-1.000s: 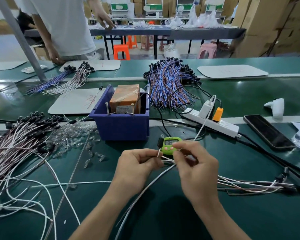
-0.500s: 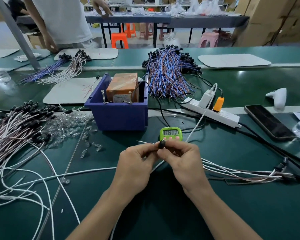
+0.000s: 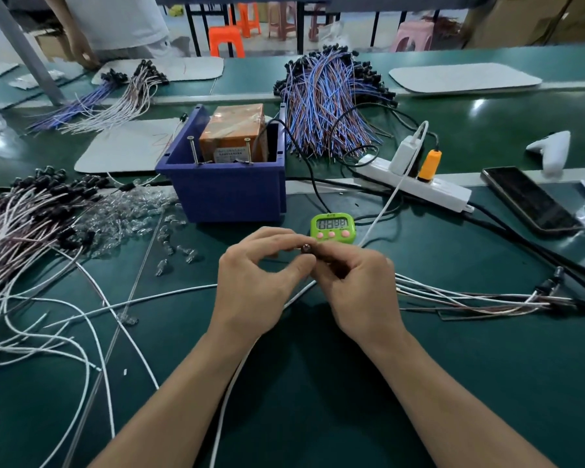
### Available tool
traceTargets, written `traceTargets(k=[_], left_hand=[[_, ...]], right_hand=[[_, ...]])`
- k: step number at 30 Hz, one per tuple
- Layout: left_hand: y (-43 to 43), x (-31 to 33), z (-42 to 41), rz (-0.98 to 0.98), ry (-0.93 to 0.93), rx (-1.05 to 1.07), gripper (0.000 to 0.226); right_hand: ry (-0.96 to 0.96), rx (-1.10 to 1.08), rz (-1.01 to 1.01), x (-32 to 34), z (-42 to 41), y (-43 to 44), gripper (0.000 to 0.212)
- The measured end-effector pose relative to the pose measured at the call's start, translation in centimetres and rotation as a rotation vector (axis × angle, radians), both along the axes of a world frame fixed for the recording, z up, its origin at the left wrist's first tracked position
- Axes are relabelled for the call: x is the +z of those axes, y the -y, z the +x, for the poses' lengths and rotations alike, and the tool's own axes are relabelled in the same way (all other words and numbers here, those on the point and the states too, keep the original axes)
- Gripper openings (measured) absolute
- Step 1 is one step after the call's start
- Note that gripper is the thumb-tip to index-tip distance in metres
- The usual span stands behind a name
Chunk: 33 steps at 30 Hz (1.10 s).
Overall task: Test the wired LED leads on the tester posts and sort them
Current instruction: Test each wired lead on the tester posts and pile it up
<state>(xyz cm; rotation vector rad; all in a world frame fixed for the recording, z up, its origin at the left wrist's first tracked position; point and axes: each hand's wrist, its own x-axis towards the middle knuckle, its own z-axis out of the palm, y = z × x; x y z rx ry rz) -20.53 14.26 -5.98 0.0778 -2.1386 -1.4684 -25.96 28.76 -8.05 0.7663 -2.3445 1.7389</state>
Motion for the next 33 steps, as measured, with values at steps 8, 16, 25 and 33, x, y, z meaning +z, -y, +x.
traceTargets(k=[8,16,25,33], left_hand=[[-0.2,0.5,0.2,0.129,0.025,-0.093,0.032],[-0.5,0.7,0.3,0.377,0.023,-0.209,0.027],[-0.5,0.1,-0.1,0.238,0.040,-0.126,0.020],[-2.5,0.2,0.1,-0.375,0.195,-0.238,0.060]], right_hand=[[-0.073,-0.129,-0.026,0.1,0.0,-0.4,0.020],[-0.117,-0.108,0.020,0.3,0.3,-0.7,0.023],[-0.021,-0.015,-0.016,0.1,0.6,-0.5,0.017],[0.401,0.106,-0.638,4.2,-0.8,-3.5,0.019]])
